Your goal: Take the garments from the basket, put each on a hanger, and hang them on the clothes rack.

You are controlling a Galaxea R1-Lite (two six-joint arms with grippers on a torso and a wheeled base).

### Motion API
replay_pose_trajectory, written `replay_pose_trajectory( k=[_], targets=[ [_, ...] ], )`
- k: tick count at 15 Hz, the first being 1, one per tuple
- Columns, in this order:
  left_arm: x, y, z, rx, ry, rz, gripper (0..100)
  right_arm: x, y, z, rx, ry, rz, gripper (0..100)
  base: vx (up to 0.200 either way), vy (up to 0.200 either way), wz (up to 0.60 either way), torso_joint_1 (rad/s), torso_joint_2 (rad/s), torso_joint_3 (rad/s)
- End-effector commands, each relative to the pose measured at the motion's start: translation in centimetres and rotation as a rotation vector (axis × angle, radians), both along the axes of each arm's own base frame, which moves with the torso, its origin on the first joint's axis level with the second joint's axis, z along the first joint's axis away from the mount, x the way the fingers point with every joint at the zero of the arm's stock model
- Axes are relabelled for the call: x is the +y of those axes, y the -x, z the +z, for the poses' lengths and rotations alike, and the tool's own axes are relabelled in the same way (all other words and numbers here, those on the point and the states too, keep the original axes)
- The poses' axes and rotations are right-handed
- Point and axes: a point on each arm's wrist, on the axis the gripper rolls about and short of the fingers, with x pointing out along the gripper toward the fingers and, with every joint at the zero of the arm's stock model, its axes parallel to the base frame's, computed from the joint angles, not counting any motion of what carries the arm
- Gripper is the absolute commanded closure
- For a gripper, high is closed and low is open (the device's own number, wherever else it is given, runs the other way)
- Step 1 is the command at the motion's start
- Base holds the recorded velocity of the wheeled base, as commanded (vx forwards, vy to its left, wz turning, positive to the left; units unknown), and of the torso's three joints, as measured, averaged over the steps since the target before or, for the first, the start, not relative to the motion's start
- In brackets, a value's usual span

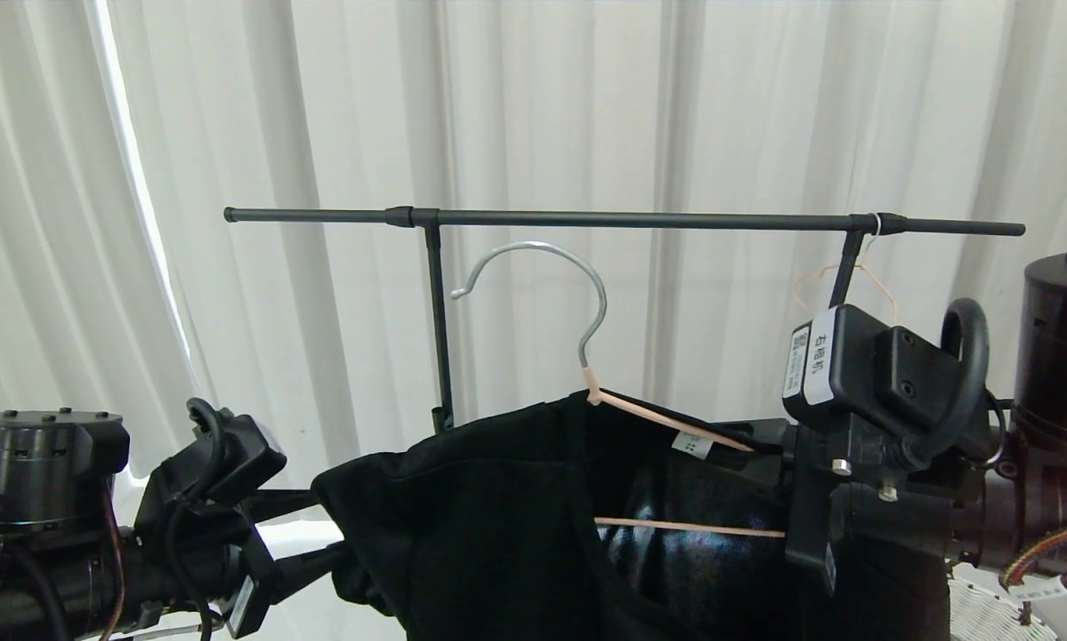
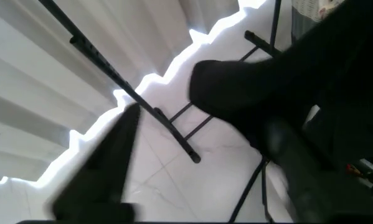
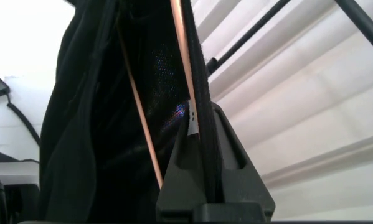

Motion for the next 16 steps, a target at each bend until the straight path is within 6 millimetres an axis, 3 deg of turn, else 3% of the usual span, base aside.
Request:
replay_pose_trajectory(
  k=[1,9,16],
  targets=[
    [0.4,0.0,-0.1,0.005,0.001,0.021,100,0.0,0.0,0.0,-0.001,-0.001,0.001,100,0.000,0.000,0.00,0.000,0.00,0.000],
    [3.0,0.0,-0.4,0.022,0.003,0.168,100,-0.4,-0.5,0.4,-0.027,-0.021,-0.067,100,0.000,0.000,0.00,0.000,0.00,0.000],
    [6.3,-1.3,0.0,0.013,0.001,0.333,100,-0.9,-0.7,0.6,-0.032,-0.027,-0.089,100,0.000,0.000,0.00,0.000,0.00,0.000]
  ],
)
